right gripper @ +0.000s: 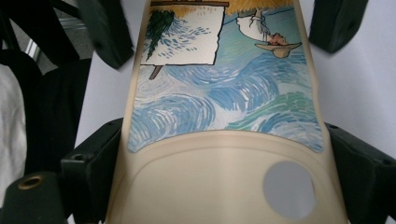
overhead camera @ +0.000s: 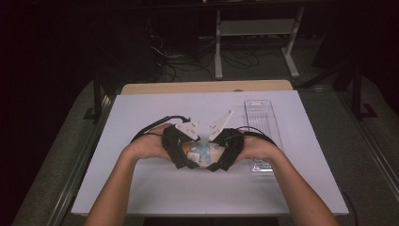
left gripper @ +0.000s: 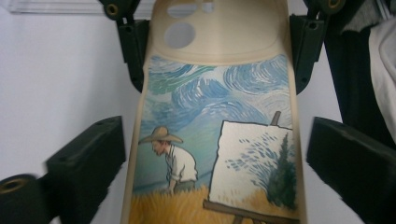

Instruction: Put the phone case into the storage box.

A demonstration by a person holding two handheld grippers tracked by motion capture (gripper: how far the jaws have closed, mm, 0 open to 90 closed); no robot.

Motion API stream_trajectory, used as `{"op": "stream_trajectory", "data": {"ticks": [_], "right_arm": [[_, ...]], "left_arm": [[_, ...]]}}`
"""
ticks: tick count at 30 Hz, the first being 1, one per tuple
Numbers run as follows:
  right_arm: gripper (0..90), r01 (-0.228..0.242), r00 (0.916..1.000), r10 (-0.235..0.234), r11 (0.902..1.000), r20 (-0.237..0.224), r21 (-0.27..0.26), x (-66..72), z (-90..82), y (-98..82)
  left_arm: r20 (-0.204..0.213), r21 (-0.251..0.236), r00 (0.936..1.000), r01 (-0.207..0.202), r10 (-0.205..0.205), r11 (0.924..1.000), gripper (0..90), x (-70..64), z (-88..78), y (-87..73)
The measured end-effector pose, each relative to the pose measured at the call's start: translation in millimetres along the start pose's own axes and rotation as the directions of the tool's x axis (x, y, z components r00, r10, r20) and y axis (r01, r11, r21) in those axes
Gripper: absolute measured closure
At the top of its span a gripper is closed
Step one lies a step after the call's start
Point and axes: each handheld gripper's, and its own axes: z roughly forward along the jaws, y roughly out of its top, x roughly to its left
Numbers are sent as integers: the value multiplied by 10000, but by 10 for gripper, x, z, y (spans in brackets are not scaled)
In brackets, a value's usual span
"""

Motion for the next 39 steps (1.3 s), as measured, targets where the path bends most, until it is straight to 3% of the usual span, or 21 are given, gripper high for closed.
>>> {"op": "stream_trajectory", "data": {"ticks": [5,6,12,15,18,23,26,29,32,36,38,39], "right_arm": [[97,-228,9995,228,9997,202,-31,-43,-22,-31],[98,-392,9992,393,9991,73,-141,-48,-17,-37],[97,-631,9966,636,9979,531,-118,-90,-17,-65],[98,-916,9938,918,9958,634,-71,-88,-24,-74],[97,-882,9915,896,9959,944,-188,-109,-23,-80],[98,-1260,9830,1279,9918,1319,-228,-135,-19,-111],[98,-1389,9788,1422,9898,1471,-323,-138,-20,-133],[98,-1599,9712,1639,9865,1727,-365,-130,-32,-152],[98,-1860,9644,1935,9808,1802,-577,-114,-56,-170],[98,-2099,9548,2209,9749,1990,-746,-81,-90,-181],[98,-2380,9461,2495,9680,2067,-790,-44,-106,-183],[98,-2229,9488,2353,9715,2107,-810,-41,-110,-194]], "left_arm": [[-389,-424,9977,532,-548,9977,10,16,-86,-46],[-462,-490,9967,638,-661,9968,10,24,-105,-63],[-728,-909,9872,1349,-1417,9867,0,48,-185,-193],[-1122,-1032,9787,1606,-1720,9816,0,26,-222,-262],[-1391,-1313,9650,2044,-2222,9700,0,12,-269,-343],[-2061,-1710,9335,2609,-2934,9501,0,-22,-315,-494],[-2123,-2044,9131,3068,-3481,9296,0,-58,-313,-574],[-2392,-2238,8925,3326,-3824,9161,0,-113,-275,-648],[-2652,-2364,8765,3449,-4018,9084,0,-188,-216,-711],[-3222,-2656,8360,3705,-4441,8901,0,-273,-154,-780],[-3333,-2793,8209,3839,-4638,8801,0,-305,-134,-802],[-3436,-2937,8113,3855,-4729,8747,0,-327,-123,-812]]}}
